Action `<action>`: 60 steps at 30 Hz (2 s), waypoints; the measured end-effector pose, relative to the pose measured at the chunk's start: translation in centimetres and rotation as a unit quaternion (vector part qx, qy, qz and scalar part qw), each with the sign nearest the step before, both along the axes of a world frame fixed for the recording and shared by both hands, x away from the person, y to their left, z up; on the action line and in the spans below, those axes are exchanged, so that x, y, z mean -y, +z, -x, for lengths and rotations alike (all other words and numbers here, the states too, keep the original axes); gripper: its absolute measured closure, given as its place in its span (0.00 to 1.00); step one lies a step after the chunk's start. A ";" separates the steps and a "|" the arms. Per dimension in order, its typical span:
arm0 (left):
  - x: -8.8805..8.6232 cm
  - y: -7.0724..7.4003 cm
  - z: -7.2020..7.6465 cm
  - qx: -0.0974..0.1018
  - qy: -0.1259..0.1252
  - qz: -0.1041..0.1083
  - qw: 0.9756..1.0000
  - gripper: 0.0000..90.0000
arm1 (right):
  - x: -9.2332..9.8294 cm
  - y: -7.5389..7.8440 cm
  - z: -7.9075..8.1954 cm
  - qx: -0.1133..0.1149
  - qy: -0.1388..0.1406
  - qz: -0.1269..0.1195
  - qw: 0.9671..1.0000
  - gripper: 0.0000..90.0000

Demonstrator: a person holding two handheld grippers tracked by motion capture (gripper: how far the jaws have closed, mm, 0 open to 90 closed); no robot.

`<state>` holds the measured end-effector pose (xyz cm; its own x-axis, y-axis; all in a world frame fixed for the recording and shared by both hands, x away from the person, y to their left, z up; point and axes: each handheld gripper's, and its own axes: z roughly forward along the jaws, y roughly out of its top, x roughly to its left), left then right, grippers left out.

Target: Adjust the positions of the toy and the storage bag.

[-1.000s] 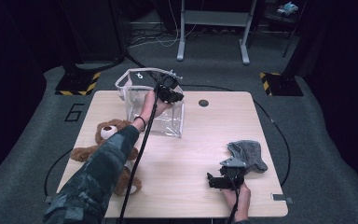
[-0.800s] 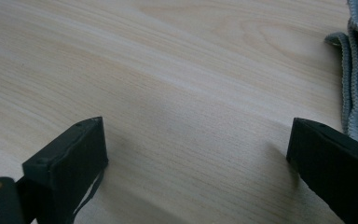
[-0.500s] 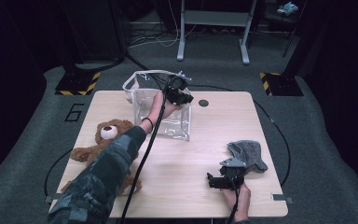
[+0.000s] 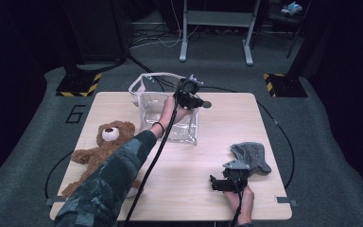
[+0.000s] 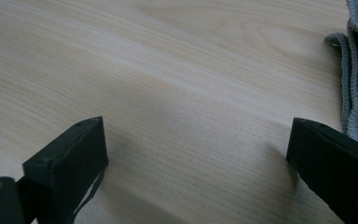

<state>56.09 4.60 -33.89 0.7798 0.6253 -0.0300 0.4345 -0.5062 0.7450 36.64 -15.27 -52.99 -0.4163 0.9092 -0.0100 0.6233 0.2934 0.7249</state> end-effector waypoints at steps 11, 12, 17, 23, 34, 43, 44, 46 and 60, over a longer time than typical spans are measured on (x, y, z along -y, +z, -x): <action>1.2 -0.2 0.6 -0.013 -0.009 0.016 1.000 0.95 | 0.0 0.0 0.0 -0.001 -0.001 -0.002 1.000 0.05; 1.1 -0.2 0.6 -0.014 -0.008 0.017 1.000 0.93 | 0.0 0.0 0.0 -0.001 -0.001 -0.002 1.000 0.05; -0.6 0.4 0.3 -0.014 0.009 0.026 1.000 0.63 | 0.0 0.0 0.0 -0.001 -0.001 -0.002 1.000 0.05; -3.5 1.4 0.0 -0.009 0.029 0.049 0.998 0.43 | 0.0 0.0 0.0 -0.003 -0.001 -0.002 1.000 0.05; -9.7 3.2 -1.0 0.021 0.091 0.052 0.994 0.29 | 0.0 0.0 0.0 -0.002 -0.001 -0.002 1.000 0.05; -15.5 2.9 -2.6 0.037 0.168 0.028 0.985 0.27 | -0.1 0.0 0.0 -0.001 -0.009 -0.006 1.000 0.05; -15.8 2.8 -2.7 0.037 0.175 0.025 0.984 0.26 | -0.1 0.0 0.0 -0.001 -0.009 -0.006 1.000 0.05; -16.9 2.5 -3.0 0.034 0.187 0.023 0.982 0.26 | -0.1 0.0 0.0 -0.001 -0.009 -0.006 1.000 0.05; -20.6 -0.6 -4.5 -0.002 0.270 0.007 0.963 0.30 | 0.0 0.0 0.0 0.000 -0.001 -0.002 1.000 0.05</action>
